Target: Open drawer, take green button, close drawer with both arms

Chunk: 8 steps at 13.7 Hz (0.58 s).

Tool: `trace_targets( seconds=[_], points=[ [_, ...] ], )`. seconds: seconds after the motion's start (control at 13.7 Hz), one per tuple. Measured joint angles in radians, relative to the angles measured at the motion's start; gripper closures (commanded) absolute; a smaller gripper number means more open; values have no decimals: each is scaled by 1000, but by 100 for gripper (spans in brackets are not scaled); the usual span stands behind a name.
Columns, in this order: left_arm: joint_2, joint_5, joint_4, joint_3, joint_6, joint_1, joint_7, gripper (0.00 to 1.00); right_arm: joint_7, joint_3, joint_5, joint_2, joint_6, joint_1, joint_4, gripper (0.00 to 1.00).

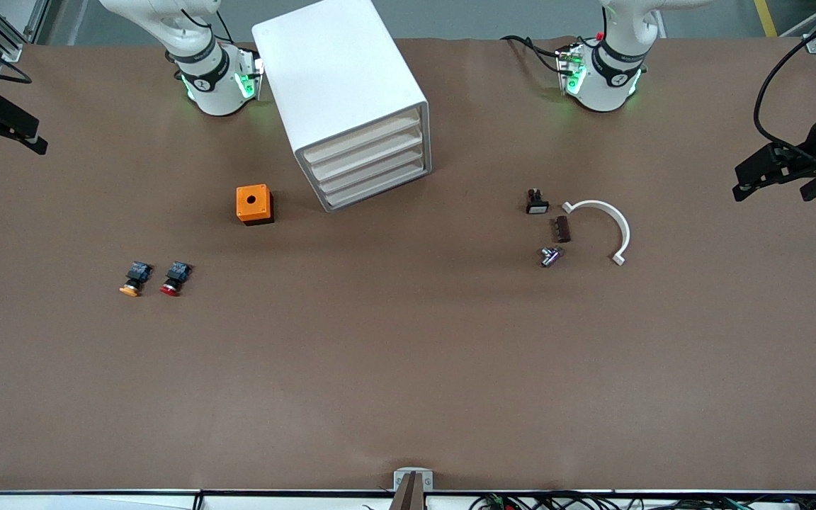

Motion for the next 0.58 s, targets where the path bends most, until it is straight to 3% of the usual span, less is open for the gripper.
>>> trace_targets(
  seconds=[0.58],
  points=[
    [1, 0, -1, 0, -13, 1, 0, 0, 0, 0, 0, 0, 3, 2, 0, 0]
  ],
)
